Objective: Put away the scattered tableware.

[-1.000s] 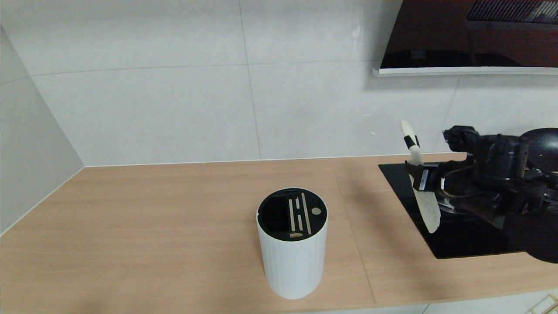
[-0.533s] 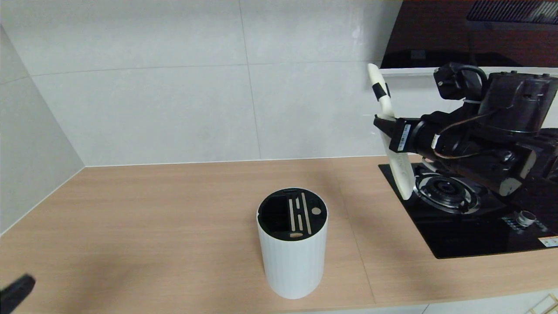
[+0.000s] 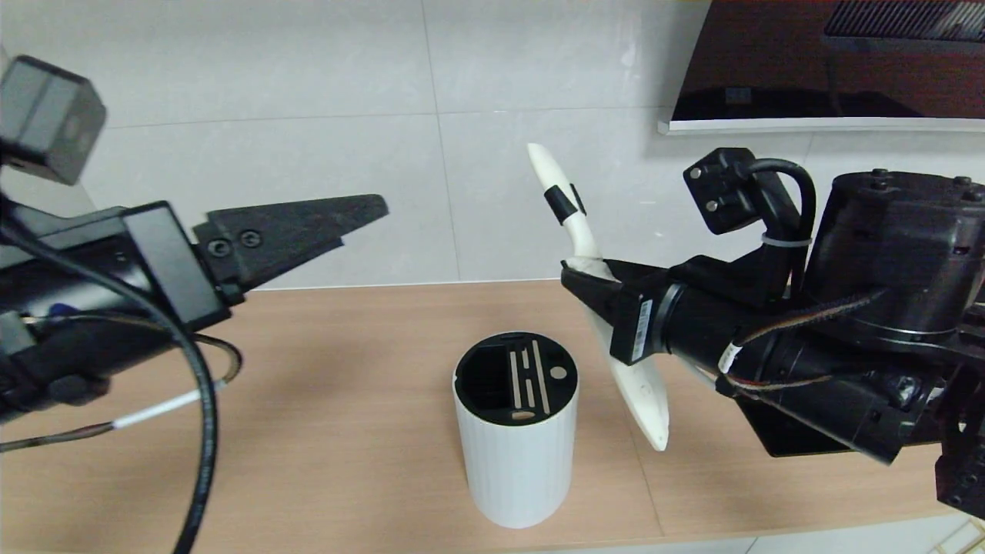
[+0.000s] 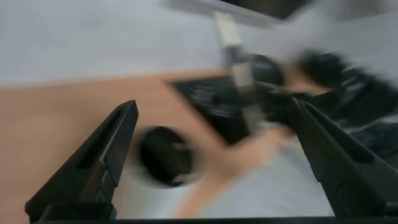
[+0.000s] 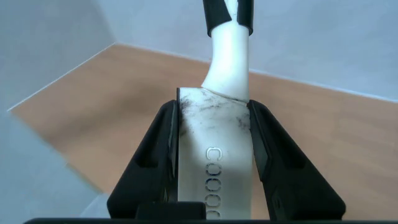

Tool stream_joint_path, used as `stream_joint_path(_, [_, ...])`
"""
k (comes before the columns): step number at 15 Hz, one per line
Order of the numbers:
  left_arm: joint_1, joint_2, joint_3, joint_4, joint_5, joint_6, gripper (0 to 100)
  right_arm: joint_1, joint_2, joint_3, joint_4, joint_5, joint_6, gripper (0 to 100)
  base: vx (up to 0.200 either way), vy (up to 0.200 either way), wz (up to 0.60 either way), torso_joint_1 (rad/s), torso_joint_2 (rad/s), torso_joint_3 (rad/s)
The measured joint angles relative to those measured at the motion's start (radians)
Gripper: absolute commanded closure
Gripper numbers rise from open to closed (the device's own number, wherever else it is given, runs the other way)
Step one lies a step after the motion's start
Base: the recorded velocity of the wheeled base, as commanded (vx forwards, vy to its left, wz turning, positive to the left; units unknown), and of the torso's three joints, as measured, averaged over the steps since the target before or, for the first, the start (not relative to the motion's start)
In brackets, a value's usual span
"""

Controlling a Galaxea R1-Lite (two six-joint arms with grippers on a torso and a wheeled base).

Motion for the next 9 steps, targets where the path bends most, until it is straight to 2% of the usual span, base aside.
stream_joint_path(4, [-0.117,0.170,0.029,-0.265,-0.003,-0.135,0,0.093,0.021,0.011,-0.001,-0.032,0.001,100,0.000,0.000,0.00,0.000,0.00,0.000])
stream_joint_path(6, [-0.146,0.217,0.046,-0.296,0.003,-0.141,0,0.122,0.027,0.015,-0.001,-0.035,0.004,100,0.000,0.000,0.00,0.000,0.00,0.000])
stream_joint_path(9, [-0.162,0.256,0.061,-0.318,0.004,-0.139,0,0.157,0.033,0.027,-0.030,-0.056,0.005,100,0.000,0.000,0.00,0.000,0.00,0.000])
